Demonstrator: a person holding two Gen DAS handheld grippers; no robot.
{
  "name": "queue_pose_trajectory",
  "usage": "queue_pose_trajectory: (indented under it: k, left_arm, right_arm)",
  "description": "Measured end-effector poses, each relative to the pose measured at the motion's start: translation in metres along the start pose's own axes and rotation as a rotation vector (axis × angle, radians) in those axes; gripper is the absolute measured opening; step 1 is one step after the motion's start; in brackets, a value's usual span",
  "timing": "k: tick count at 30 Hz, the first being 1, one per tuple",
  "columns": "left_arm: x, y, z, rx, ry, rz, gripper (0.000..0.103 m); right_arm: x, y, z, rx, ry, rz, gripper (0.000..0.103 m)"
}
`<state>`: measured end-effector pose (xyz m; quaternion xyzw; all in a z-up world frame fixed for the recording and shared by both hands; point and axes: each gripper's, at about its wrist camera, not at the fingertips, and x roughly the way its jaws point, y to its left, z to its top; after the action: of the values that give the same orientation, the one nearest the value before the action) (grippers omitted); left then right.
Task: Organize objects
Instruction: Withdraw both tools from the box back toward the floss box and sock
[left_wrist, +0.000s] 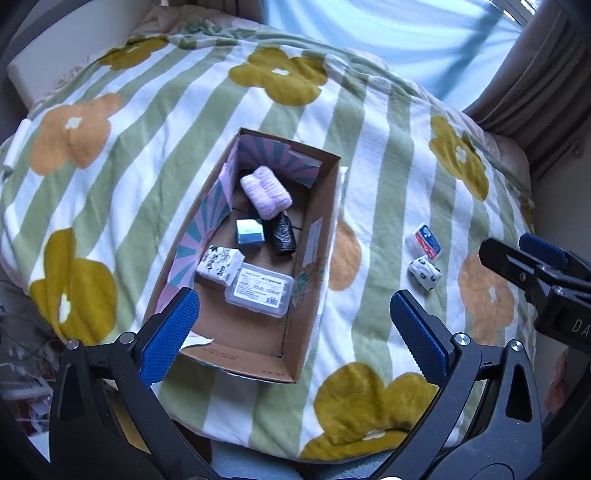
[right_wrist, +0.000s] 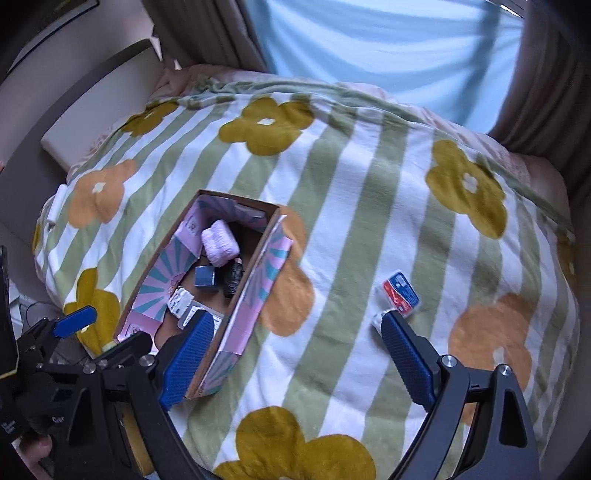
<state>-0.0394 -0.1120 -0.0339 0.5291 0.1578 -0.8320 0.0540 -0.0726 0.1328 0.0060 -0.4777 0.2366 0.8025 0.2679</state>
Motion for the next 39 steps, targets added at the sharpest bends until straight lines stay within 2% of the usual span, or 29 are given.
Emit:
queue_pose_trajectory:
  k: [8, 16, 31, 39]
  left_arm:
    - [-0.005, -0.061, 0.007, 0.173, -0.016, -0.046, 0.103]
    - [-0.001, -0.095, 0.007, 0.26, 0.023, -0.097, 0.103]
    - [0.015, -0.137, 0.03, 0.393, 0.064, -0.122, 0.103]
    - [0.049, -0.169, 0.057, 0.485, 0.115, -0.145, 0.103]
  right_arm:
    - [-0.024, -0.057, -0.046, 0.17, -0.006, -0.097, 0.09]
    - [-0.038, -0.086, -0.074, 0.292, -0.039, -0.121, 0.09]
    - [-0.032, -0.116, -0.095, 0.393, -0.021, -0.106, 0.09]
    - [-0.01, -0.124, -0.104, 0.429, -0.02, -0.061, 0.09]
